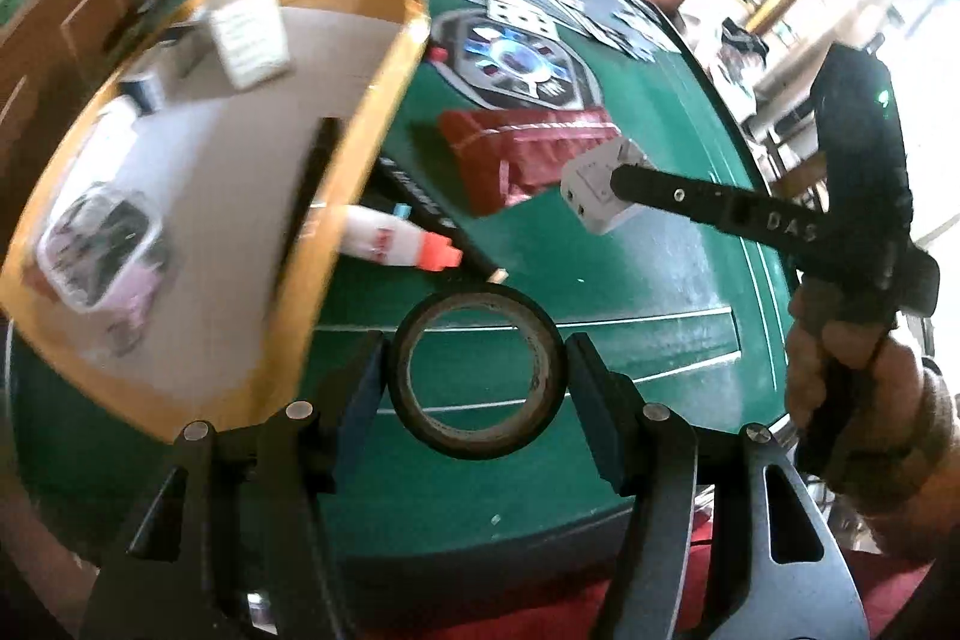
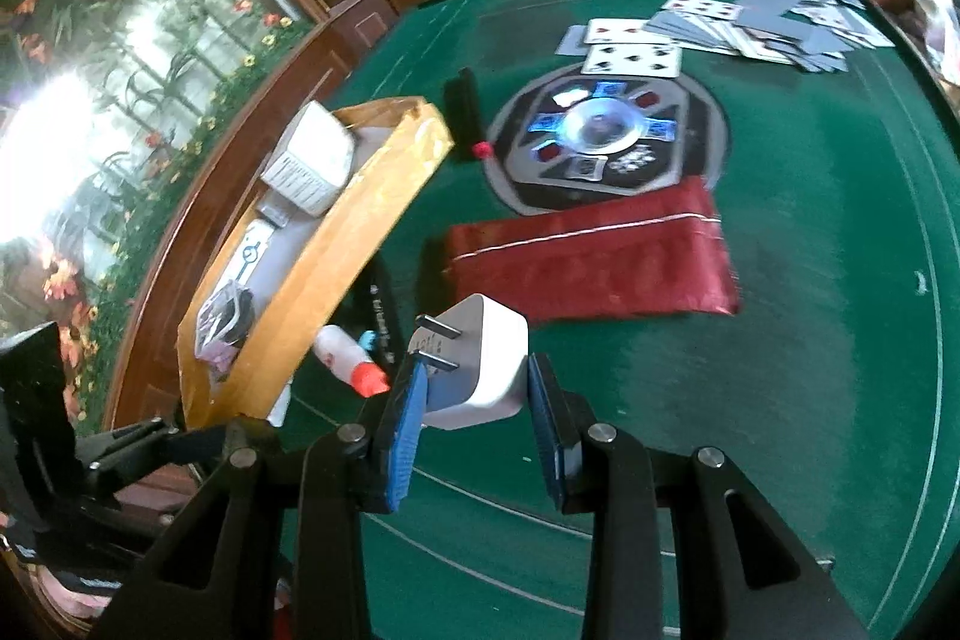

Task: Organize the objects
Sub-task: 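Carry the tape roll and plug adapter over the tray with both grippers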

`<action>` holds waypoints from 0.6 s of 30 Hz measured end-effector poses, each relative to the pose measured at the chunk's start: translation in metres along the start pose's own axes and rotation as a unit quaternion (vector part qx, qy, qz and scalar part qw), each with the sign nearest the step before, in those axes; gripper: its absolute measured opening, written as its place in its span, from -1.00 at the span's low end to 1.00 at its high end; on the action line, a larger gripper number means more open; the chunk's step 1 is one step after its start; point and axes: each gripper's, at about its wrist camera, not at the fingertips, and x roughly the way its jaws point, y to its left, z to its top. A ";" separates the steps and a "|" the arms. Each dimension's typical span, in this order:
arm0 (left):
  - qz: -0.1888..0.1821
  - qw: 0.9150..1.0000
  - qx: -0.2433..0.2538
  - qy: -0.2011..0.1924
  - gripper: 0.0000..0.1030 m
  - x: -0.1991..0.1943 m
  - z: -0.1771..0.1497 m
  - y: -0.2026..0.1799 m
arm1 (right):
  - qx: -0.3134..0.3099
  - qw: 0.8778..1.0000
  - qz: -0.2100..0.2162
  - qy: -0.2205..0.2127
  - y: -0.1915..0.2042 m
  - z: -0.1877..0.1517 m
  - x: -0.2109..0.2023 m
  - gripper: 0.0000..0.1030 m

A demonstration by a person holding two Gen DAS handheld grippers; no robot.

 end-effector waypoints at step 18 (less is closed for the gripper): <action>0.034 0.993 -0.088 -0.073 0.17 -0.066 0.008 0.083 | -0.089 0.994 0.054 0.018 0.094 0.028 0.038 -0.35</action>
